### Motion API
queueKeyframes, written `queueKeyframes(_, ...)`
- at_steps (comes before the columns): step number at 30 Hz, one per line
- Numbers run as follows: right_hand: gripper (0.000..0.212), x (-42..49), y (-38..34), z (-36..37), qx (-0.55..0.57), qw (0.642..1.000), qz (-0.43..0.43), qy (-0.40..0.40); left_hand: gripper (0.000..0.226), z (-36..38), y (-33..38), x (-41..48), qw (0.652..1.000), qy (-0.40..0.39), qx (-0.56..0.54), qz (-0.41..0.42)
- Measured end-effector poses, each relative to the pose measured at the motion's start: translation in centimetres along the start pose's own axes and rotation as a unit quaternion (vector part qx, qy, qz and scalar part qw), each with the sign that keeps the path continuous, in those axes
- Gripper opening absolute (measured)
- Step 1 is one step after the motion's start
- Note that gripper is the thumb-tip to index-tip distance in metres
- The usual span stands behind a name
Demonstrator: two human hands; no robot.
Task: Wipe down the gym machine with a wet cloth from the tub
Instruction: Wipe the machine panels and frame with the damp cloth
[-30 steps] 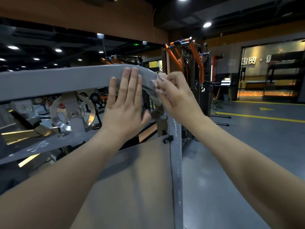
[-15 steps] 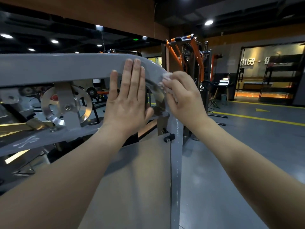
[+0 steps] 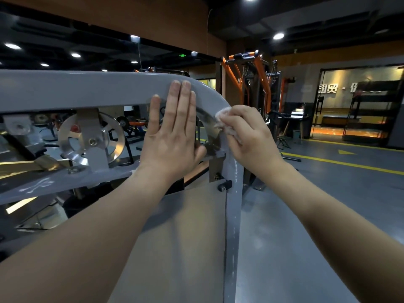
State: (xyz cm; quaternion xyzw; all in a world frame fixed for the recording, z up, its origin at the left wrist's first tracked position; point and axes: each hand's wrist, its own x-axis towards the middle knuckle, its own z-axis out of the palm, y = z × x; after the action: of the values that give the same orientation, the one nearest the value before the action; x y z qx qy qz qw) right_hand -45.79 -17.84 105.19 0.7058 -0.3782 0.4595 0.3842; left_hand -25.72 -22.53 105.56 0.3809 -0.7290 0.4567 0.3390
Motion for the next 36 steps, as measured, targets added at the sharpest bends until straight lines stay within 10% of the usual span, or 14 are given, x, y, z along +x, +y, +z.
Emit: queueKeyframes(36, 0.018, 1.5, 0.2, 0.0, 0.003, 0.999, 0.053, 0.011, 0.117, -0.1, 0.3, 0.1, 1.000, -0.002, -0.016, -0.004)
